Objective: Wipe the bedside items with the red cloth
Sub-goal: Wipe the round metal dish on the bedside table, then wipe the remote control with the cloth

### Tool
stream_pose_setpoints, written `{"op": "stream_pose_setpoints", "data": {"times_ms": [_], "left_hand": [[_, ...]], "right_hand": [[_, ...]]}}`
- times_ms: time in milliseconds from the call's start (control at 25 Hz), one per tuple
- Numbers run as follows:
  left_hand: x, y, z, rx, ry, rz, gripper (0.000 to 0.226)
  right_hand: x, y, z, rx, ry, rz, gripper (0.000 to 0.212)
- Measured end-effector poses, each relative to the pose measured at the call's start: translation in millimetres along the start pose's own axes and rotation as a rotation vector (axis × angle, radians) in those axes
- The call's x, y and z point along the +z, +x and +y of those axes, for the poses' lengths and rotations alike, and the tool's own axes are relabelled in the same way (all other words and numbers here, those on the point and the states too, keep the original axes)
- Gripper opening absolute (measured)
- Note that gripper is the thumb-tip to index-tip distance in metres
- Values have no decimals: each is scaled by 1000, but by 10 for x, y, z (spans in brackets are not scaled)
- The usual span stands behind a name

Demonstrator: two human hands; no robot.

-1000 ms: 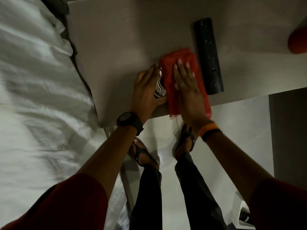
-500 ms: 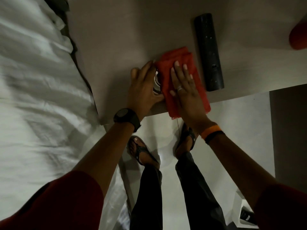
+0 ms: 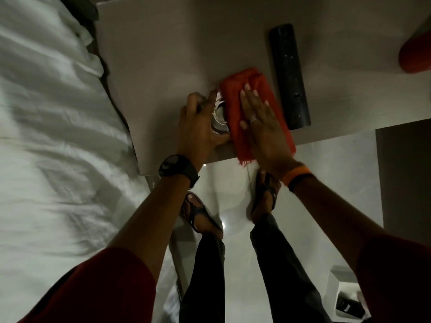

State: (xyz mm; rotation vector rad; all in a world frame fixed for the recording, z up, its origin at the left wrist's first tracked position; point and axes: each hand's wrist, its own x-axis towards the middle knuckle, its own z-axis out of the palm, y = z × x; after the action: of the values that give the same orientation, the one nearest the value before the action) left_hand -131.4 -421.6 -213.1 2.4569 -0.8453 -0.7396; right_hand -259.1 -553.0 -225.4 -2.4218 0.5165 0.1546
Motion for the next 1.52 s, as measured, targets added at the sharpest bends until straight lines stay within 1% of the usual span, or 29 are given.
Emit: {"op": "stream_pose_setpoints", "data": {"times_ms": [80,160,240,320,400,480,520,560,600,640,680,720,760,800,840,880,920,960,1000,1040,1080,1160,1200,1240,1280,1400,1440,1520], "left_hand": [[46,-16,-10,-21,-17,30,103],[59,2,14,-37,-8,48,105],[45,-21,62,-87,31,60,104],[39,-62,129,-154,43,80,104],[35,-116,199,-206,56,87,107],[26,-154,340,-265,103,78,120],[29,-168,422,-311,184,82,127],[43,-192,519,-343,273,93,129],[76,-221,635,-340,310,126,124],[130,-236,756,-297,250,181,110],[212,-222,902,-238,75,247,91],[291,-191,1057,-205,-180,288,72],[365,-111,1204,-216,-431,283,59],[431,16,1349,-261,-646,236,53],[480,152,1475,-338,-817,161,50],[528,269,1587,-415,-942,98,48],[578,381,1658,-473,-1027,81,45],[622,494,1691,-528,-1096,94,44],[661,576,1695,-584,-1153,108,45],[698,615,1682,-615,-1199,97,46],[708,606,1685,-613,-1236,77,47],[717,569,1732,-555,-1264,14,45],[731,586,1763,-522,-1282,-5,44],[726,602,1794,-520,-1314,-10,44],[715,625,1797,-539,-1359,-29,46],[633,628,1719,-581,-1465,-122,50],[605,584,1697,-613,-1533,-161,50],[578,467,1664,-675,-1681,-262,50]], "right_hand": [[-54,306,11,32,-15,11,57],[-67,395,-58,55,-24,41,56],[-97,244,-159,106,58,97,54],[-209,18,-194,137,135,120,48],[-376,-201,-206,168,340,140,41],[-613,-409,-146,284,582,200,38],[-737,-494,-90,352,645,233,35],[-861,-576,-12,416,704,270,30],[-1004,-644,73,456,788,317,26],[-1150,-691,163,464,868,379,25],[-1284,-704,278,448,927,437,26],[-1365,-677,393,421,956,474,30],[-1394,-620,495,401,968,473,35],[-1380,-523,562,403,939,436,37],[-1319,-400,599,409,878,363,38],[-1232,-282,623,397,784,254,39],[-1126,-178,621,342,664,136,43],[-1029,-111,628,272,545,58,46],[-949,-65,663,231,469,31,48],[-909,-38,689,232,502,34,48],[-911,-35,703,278,629,39,47],[-982,-48,710,400,996,80,44],[-1030,-46,710,440,1138,105,43],[-1071,-47,702,460,1222,114,42],[-1104,-62,683,459,1243,109,42],[-1134,-146,530,383,1157,44,49],[-1117,-173,477,338,1069,30,54],[-1070,-135,395,244,806,67,60]]}}
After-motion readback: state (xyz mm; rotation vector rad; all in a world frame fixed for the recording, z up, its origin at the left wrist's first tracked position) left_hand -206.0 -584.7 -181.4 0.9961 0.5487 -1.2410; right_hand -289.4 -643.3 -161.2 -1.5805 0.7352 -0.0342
